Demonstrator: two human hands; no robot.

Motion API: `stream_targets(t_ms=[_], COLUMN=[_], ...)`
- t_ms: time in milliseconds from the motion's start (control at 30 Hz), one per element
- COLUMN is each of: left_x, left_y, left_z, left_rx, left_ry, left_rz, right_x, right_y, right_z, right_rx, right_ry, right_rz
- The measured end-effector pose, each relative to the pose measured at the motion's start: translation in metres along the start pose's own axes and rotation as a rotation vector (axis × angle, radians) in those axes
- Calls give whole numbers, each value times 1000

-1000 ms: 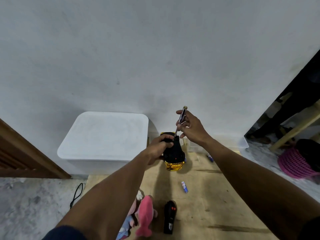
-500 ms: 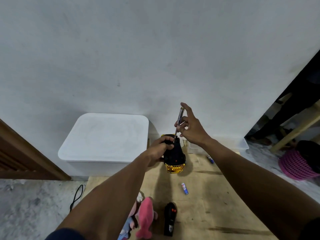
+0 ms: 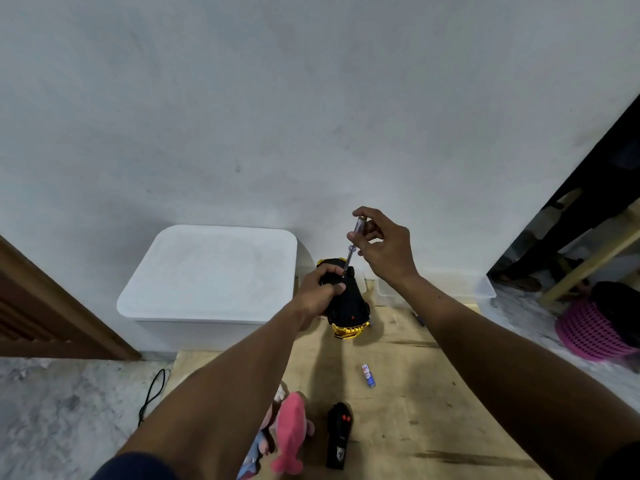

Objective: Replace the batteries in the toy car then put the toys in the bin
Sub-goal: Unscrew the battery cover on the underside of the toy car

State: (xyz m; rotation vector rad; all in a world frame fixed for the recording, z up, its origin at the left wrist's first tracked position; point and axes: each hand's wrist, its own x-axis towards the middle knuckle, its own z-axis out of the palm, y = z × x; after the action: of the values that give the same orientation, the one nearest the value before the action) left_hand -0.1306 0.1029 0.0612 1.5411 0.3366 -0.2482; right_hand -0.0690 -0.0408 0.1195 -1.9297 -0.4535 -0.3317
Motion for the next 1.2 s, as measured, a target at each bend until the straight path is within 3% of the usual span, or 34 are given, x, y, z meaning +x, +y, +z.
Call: stream_targets(t_ms=[667, 1000, 1200], left_x=[-3, -7, -4], left_y=[-3, -6, 1], left_z=[0, 4, 0], left_rx=[21, -21, -49], left_ry=[12, -4, -12], left_rz=[-5, -14, -16], right_x=[1, 5, 15], right_y=[-2, -9, -9], right_z=[0, 1, -4], right_rx=[45, 2, -16], right_ry=[55, -116, -88], right_rz=[77, 15, -4])
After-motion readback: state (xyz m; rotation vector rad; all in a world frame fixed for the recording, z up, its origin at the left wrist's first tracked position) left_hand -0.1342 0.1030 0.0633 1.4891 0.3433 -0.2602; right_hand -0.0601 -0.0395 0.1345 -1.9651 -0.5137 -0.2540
